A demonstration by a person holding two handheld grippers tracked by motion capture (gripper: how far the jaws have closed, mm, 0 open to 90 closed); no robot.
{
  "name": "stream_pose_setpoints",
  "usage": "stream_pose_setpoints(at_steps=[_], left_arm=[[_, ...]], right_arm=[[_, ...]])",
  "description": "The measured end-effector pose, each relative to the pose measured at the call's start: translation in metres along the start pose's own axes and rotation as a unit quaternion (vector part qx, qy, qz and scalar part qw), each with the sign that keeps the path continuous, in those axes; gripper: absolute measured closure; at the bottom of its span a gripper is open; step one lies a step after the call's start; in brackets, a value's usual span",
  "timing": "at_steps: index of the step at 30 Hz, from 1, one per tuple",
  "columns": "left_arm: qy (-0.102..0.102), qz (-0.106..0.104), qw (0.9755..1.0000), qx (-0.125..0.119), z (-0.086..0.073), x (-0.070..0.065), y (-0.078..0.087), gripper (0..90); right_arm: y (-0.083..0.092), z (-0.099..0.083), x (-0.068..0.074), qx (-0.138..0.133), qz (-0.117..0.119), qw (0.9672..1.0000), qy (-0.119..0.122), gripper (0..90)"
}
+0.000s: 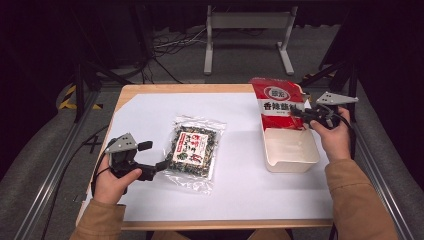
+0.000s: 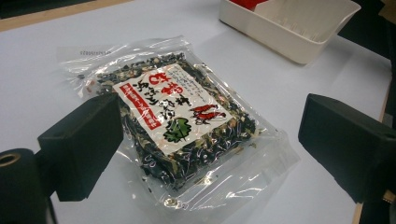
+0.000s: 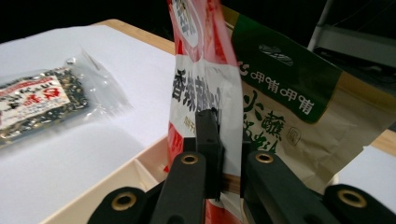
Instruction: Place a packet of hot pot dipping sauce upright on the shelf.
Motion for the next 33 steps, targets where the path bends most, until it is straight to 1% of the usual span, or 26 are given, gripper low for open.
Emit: stream_pose_setpoints(at_steps=[2,4,9,11,15,16,17,19,21,22,24,27,29,30,33], left_arm=[[-0.004,0.001,1.0,0.0,0.0,0.001,0.0,7.4],[-0.002,-0.002,1.0,0.001,0.0,0.0,-0.001,7.4],[-0.002,-0.003,1.0,0.003,-0.001,0.0,-0.001,7.3],[0.0,-0.003,1.0,0.003,-0.001,-0.001,-0.001,7.3],[-0.002,-0.004,1.0,0.002,0.0,-0.001,-0.001,7.3],[-0.002,-0.005,1.0,0.002,0.0,-0.001,-0.001,7.3],[0.0,-0.006,1.0,0.002,0.0,-0.001,-0.001,7.3],[0.002,-0.007,1.0,0.004,0.0,-0.002,-0.002,7.3],[-0.001,-0.007,1.0,0.003,0.0,-0.002,-0.002,7.3],[0.001,-0.008,1.0,0.003,0.0,-0.002,-0.003,7.3],[0.001,-0.008,1.0,0.003,0.0,-0.002,-0.004,7.2],[0.001,-0.01,0.9999,0.006,0.001,-0.003,-0.006,7.2],[0.0,-0.011,0.9999,0.008,0.001,-0.003,-0.007,7.2],[-0.006,-0.009,0.9999,0.008,0.002,-0.002,-0.007,7.2],[0.0,-0.013,0.9999,0.01,0.001,-0.003,-0.008,7.2]], right_arm=[[-0.003,-0.001,-0.001,0.003,-0.011,0.9998,0.019,85.3],[-0.005,-0.003,-0.001,0.009,-0.015,0.9994,0.029,84.5],[-0.007,-0.008,-0.002,0.008,-0.023,0.9994,0.024,84.0],[-0.009,-0.01,-0.002,0.014,-0.027,0.9993,0.024,83.9],[-0.01,-0.014,-0.001,0.026,-0.039,0.9983,0.034,85.0],[-0.01,-0.014,-0.001,0.026,-0.039,0.9983,0.034,85.0],[-0.01,-0.017,-0.001,0.03,-0.045,0.9978,0.038,85.9],[-0.01,-0.018,-0.001,0.032,-0.045,0.9979,0.035,86.3],[-0.01,-0.023,-0.001,0.045,-0.047,0.9975,0.029,87.1],[-0.011,-0.025,-0.001,0.045,-0.047,0.9975,0.028,87.3],[-0.011,-0.031,0.001,0.055,-0.051,0.9968,0.029,87.4],[-0.012,-0.035,0.002,0.062,-0.054,0.9962,0.027,87.4],[-0.012,-0.039,0.001,0.062,-0.054,0.9965,0.014,87.3],[-0.012,-0.04,0.001,0.061,-0.053,0.9967,0.009,87.3],[-0.011,-0.041,0.002,0.063,-0.056,0.9964,0.0,85.5]])
Point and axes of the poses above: each handheld gripper's, and its own axes: y roughly backward along the jaws, z roughly out of its top, x roughly to its left, the point moved 4 cm from there along -y, roughly forward along the jaws, and after that the axes turned 6 degrees about y, right-handed, at the moved point
